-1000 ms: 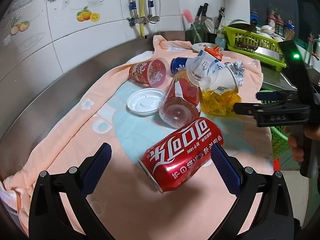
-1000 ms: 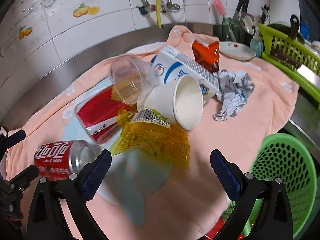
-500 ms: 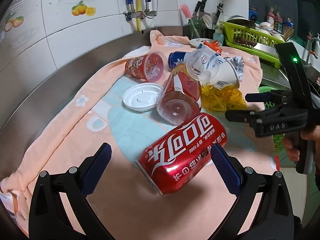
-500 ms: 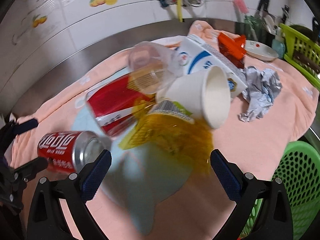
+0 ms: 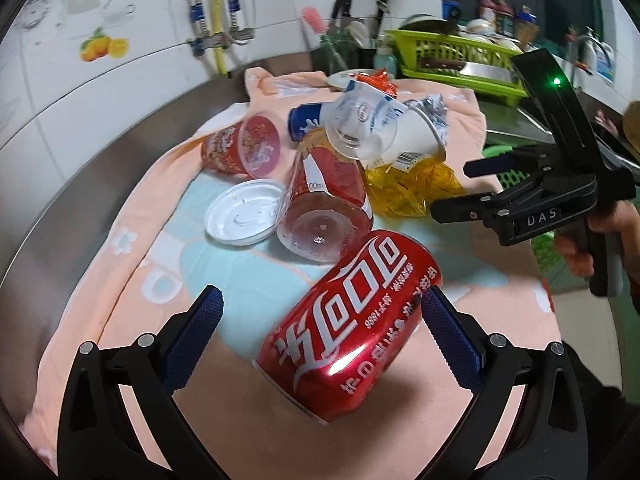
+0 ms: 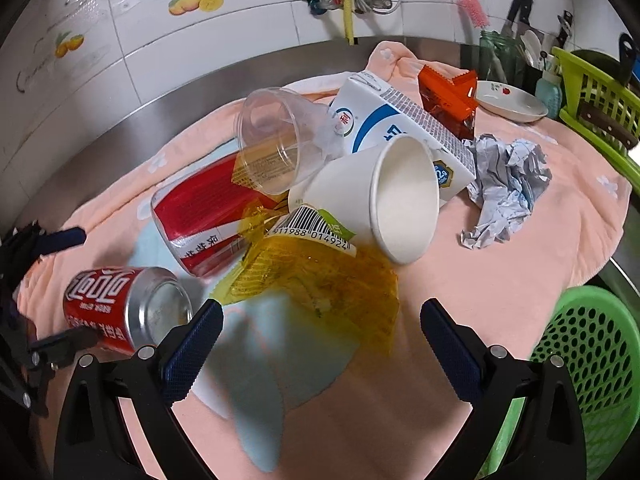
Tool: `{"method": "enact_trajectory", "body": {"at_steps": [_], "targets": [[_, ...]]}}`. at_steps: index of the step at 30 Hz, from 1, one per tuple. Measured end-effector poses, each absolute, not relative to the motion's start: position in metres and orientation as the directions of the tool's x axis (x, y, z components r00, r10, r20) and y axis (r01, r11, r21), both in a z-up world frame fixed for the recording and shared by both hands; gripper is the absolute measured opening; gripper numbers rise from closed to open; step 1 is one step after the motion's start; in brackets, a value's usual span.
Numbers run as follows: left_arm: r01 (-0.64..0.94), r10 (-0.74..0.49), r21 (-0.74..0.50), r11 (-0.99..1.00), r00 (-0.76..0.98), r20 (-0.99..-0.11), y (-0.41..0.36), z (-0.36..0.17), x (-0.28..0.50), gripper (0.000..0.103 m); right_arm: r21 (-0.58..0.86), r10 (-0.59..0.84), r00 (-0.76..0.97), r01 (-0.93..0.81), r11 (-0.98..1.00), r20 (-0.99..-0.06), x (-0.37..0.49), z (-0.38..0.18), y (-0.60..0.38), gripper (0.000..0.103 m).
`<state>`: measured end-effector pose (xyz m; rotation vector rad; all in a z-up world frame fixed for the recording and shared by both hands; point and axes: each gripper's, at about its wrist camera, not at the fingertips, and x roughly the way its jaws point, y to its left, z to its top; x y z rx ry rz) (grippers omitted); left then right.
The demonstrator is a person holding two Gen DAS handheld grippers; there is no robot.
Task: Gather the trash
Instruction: 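Close the left tool around the red Coca-Cola can while the right tool reaches the yellow bag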
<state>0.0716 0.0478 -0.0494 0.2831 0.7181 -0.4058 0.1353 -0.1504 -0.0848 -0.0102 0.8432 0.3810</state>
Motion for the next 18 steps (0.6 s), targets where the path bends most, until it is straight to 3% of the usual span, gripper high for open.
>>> {"method": "enact_trajectory", "body": {"at_steps": [18], "targets": [[0.693, -0.427, 0.058, 0.718, 0.505, -0.75, 0.035, -0.061, 0.091, 0.098, 0.167, 0.363, 0.541, -0.376, 0.911, -0.759, 0.156, -0.098, -0.153, 0.096]]}}
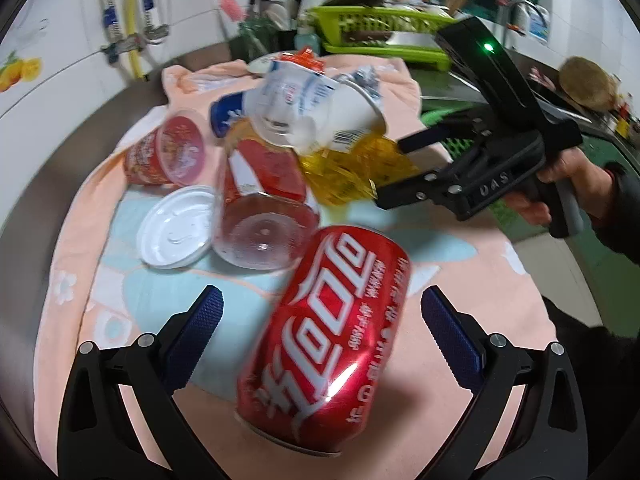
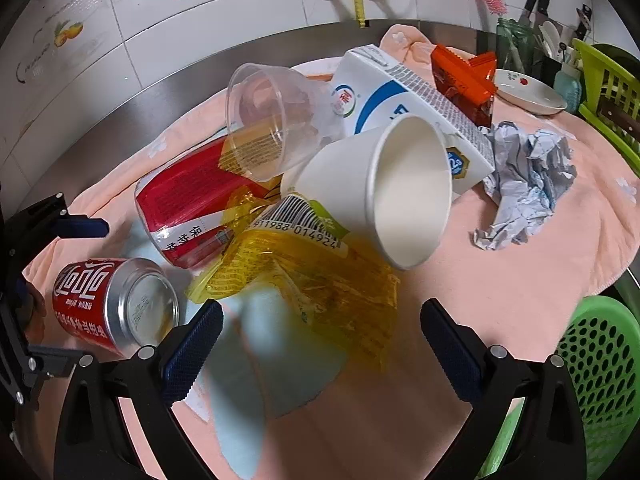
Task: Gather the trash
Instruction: 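Close the left tool around the red Coca-Cola can while the right tool reaches the yellow bag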
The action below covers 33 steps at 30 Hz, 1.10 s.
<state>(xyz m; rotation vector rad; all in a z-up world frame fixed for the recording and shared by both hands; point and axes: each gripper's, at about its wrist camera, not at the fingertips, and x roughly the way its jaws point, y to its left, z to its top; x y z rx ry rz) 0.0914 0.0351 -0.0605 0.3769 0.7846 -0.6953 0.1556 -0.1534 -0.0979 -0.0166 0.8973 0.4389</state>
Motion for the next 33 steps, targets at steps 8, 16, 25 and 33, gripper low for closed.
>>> {"method": "enact_trajectory", "body": {"at_steps": [8, 16, 25, 33], "targets": [[0.696, -0.42, 0.029, 0.717, 0.466, -0.779, 0.033, -0.067, 0.098, 0.069, 0.155, 0.356, 0.544, -0.381, 0.912, -0.76, 0.159, -0.102, -0.149, 0.096], [0.654, -0.427, -0.005, 0.757, 0.489, -0.761, 0.033, -0.065, 0.089, 0.068, 0.185, 0.387, 0.539, -0.391, 0.902, -0.748, 0.153, -0.101, -0.15, 0.066], [0.61, -0.455, -0.068, 0.789, 0.508, -0.731, 0.043, -0.06, 0.083, 0.065, 0.166, 0.397, 0.536, -0.428, 0.889, -0.745, 0.134, -0.096, -0.151, 0.056], [0.595, -0.468, -0.099, 0.798, 0.507, -0.724, 0.049, -0.06, 0.083, 0.064, 0.085, 0.372, 0.58, -0.461, 0.883, -0.725, 0.133, -0.079, -0.148, 0.071]]}}
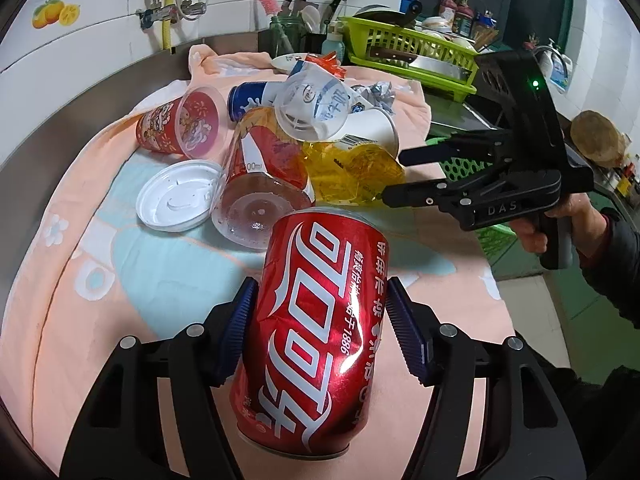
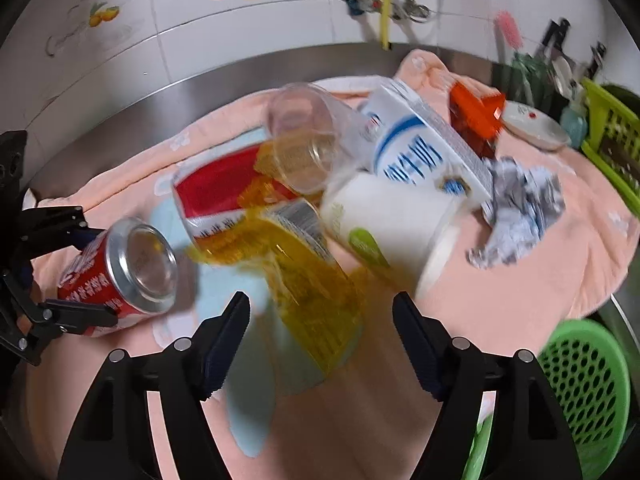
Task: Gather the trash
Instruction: 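Close the left tool around the red Coca-Cola can while the right tool reaches the yellow bag, then drop the yellow bag into the green basket with the right tool while the left tool lifts the can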
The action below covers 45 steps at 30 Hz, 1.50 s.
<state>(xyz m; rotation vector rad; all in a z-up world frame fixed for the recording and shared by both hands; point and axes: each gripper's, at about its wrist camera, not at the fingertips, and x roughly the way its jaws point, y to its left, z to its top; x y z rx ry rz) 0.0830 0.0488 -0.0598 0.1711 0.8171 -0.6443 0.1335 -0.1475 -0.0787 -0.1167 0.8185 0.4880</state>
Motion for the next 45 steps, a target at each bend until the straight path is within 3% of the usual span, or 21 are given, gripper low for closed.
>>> {"method": "enact_trajectory", "body": {"at_steps": [7, 11, 18, 25, 31, 39, 45], "targets": [[0.584, -0.474, -0.116, 0.803, 0.51, -0.718, 0.053, -0.059, 0.083, 0.064, -0.024, 0.349, 0.573, -0.542, 0.84, -0.741, 0.15, -0.08, -0.121, 0.069], [0.578, -0.476, -0.122, 0.807, 0.512, -0.715, 0.055, -0.058, 0.083, 0.063, -0.059, 0.308, 0.561, -0.541, 0.839, -0.768, 0.156, -0.091, -0.115, 0.053], [0.578, -0.484, -0.129, 0.806, 0.518, -0.705, 0.051, -0.054, 0.081, 0.063, 0.03, 0.363, 0.565, -0.513, 0.858, -0.741, 0.138, -0.079, -0.13, 0.042], [0.59, -0.497, -0.13, 0.797, 0.518, -0.696, 0.037, -0.044, 0.075, 0.063, 0.066, 0.376, 0.603, -0.471, 0.879, -0.704, 0.108, -0.06, -0.157, 0.042], [0.627, -0.522, -0.132, 0.768, 0.492, -0.696, 0.005, -0.037, 0.072, 0.063, 0.05, 0.278, 0.658, -0.344, 0.938, -0.7, 0.084, -0.058, -0.216, 0.042], [0.708, -0.572, -0.136, 0.693, 0.425, -0.701, -0.071, -0.031, 0.074, 0.063, 0.056, 0.081, 0.612, -0.06, 0.997, -0.787, 0.065, -0.101, -0.327, 0.042], [0.756, -0.595, -0.149, 0.638, 0.36, -0.719, -0.139, -0.032, 0.085, 0.063, 0.127, 0.065, 0.568, 0.071, 0.989, -0.82, 0.061, -0.134, -0.381, 0.043]]}}
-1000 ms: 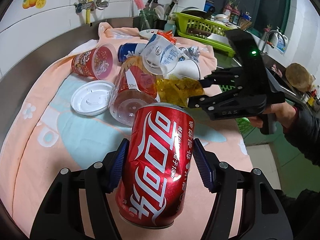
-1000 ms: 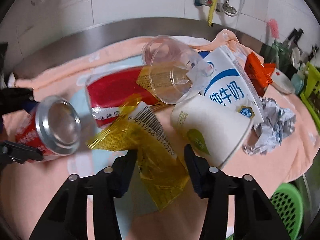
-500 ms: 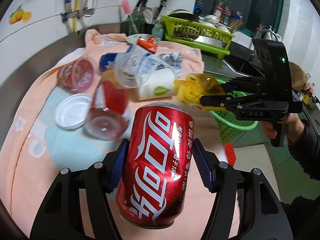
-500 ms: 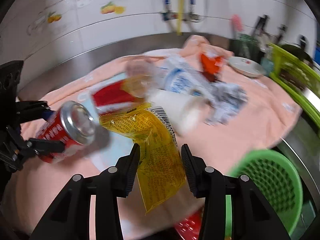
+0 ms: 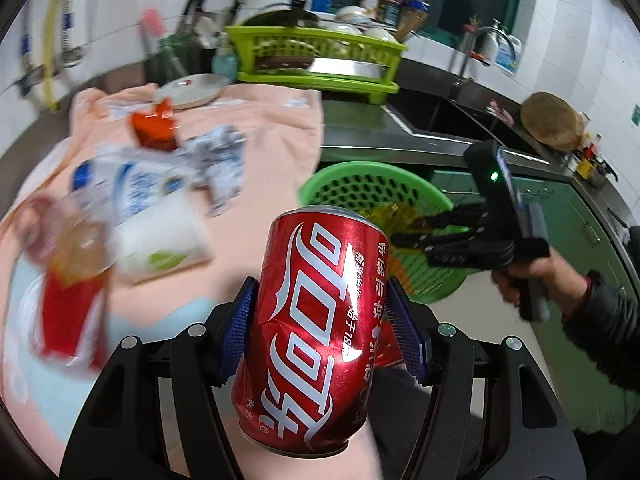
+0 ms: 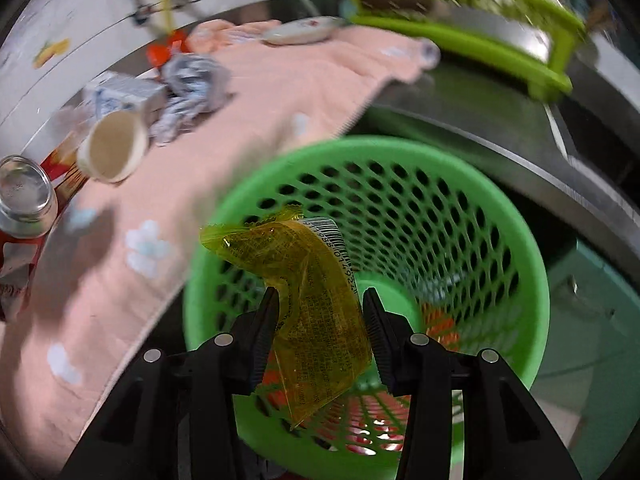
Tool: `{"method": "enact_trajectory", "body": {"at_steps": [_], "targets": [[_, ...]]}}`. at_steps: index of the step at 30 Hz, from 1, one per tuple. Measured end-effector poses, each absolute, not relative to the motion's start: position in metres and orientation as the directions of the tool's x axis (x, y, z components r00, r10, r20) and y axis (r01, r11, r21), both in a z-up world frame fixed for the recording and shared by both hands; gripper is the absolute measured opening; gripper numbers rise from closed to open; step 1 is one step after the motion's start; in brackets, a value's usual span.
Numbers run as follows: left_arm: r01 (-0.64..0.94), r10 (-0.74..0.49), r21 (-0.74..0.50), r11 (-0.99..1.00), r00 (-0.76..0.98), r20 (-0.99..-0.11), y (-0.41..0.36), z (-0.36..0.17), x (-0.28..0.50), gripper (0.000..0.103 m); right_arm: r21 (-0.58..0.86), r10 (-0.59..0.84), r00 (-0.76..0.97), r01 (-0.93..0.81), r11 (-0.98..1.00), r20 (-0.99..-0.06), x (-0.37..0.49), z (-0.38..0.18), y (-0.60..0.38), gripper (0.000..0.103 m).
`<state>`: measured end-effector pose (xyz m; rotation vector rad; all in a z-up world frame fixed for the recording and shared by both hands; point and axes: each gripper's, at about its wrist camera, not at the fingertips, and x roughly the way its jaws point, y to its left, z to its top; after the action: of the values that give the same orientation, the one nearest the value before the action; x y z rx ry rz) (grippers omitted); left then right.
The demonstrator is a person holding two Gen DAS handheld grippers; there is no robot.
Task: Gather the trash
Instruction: 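Drop the yellow bag into the green basket with the right tool while the left tool lifts the can, then lower the red can into the green basket and open the left tool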
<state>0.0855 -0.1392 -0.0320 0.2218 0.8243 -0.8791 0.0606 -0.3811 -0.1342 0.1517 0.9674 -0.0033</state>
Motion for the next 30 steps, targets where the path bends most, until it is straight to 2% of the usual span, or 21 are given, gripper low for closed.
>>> {"method": "enact_trajectory", "body": {"at_steps": [2, 5, 7, 9, 20, 30], "targets": [[0.765, -0.6, -0.159, 0.623, 0.337, -0.726, -0.161, -0.035, 0.09, 0.063, 0.151, 0.071, 0.568, 0.095, 0.984, -0.82, 0.059, -0.139, -0.393, 0.045], [0.777, -0.598, -0.172, 0.605, 0.301, -0.743, -0.195, -0.042, 0.097, 0.063, 0.183, 0.083, 0.582, 0.115, 0.976, -0.809, 0.057, -0.138, -0.406, 0.063], [0.781, -0.598, -0.182, 0.597, 0.282, -0.75, -0.21, -0.046, 0.1, 0.063, 0.19, 0.083, 0.6, 0.119, 0.975, -0.796, 0.053, -0.135, -0.414, 0.064], [0.781, -0.597, -0.196, 0.593, 0.262, -0.758, -0.226, -0.051, 0.105, 0.063, 0.196, 0.082, 0.611, 0.121, 0.973, -0.787, 0.052, -0.131, -0.42, 0.07], [0.78, -0.553, -0.22, 0.586, 0.186, -0.812, -0.312, -0.085, 0.122, 0.063, 0.116, -0.036, 0.721, 0.161, 0.98, -0.692, 0.005, -0.09, -0.449, 0.082], [0.79, -0.486, -0.213, 0.575, 0.12, -0.866, -0.363, -0.129, 0.125, 0.063, 0.171, -0.029, 0.751, 0.187, 0.967, -0.66, -0.019, -0.09, -0.469, 0.083]]}}
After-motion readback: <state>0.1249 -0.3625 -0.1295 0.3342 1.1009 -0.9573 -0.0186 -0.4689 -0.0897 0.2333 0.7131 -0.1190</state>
